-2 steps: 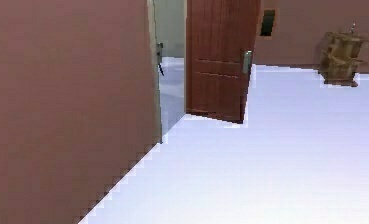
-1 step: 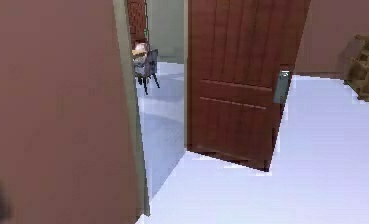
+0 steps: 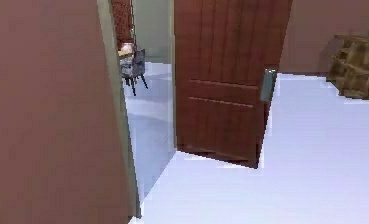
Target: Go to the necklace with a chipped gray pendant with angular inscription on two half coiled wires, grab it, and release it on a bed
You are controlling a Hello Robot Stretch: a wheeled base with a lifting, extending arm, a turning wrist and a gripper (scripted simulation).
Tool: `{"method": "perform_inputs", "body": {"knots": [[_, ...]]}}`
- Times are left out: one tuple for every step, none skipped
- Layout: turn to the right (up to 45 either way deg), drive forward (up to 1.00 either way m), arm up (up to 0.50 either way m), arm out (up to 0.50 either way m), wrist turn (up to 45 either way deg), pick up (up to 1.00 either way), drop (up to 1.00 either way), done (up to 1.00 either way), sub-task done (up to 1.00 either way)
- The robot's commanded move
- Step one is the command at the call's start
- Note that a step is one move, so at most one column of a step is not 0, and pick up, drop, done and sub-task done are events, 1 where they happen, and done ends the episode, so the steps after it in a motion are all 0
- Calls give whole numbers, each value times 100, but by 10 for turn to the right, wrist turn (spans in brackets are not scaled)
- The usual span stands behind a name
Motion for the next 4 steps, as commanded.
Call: {"method": "perform_inputs", "body": {"knots": [[0,100,0,0,0,0,0,0,0],[60,0,0,0,0,0,0,0,0],[0,10,0,0,0,0,0,0,0],[-240,0,0,0,0,0,0,0,0]]}}
